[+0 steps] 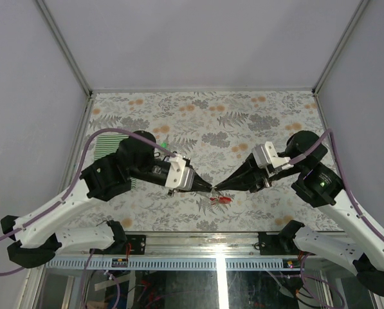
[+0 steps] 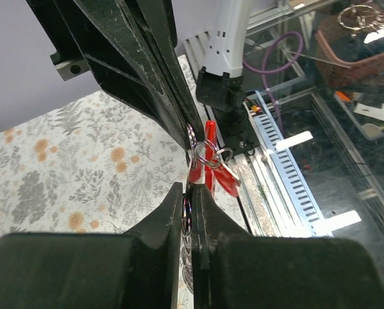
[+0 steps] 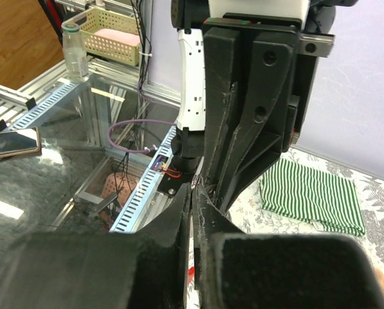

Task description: Put the keys on the keyring

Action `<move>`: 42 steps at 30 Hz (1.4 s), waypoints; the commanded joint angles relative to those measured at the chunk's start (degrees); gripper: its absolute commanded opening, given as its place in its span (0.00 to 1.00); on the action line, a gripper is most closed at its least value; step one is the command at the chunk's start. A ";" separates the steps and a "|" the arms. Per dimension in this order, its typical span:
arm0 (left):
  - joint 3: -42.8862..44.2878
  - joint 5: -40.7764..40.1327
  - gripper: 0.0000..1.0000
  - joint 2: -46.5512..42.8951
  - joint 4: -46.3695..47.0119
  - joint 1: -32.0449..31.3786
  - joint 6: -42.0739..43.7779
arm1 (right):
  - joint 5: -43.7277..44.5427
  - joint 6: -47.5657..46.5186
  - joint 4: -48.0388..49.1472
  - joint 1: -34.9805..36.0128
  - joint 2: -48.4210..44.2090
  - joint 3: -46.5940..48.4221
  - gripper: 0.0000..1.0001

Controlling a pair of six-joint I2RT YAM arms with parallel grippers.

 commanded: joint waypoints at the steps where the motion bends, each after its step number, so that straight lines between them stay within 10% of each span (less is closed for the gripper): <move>1: 5.05 11.46 0.00 2.55 -3.22 5.75 3.38 | -2.13 -2.12 -3.41 0.25 -0.06 2.39 0.00; 42: 15.74 23.21 0.00 12.48 -19.96 7.63 13.38 | -6.94 -1.66 -4.60 1.43 5.34 4.59 0.00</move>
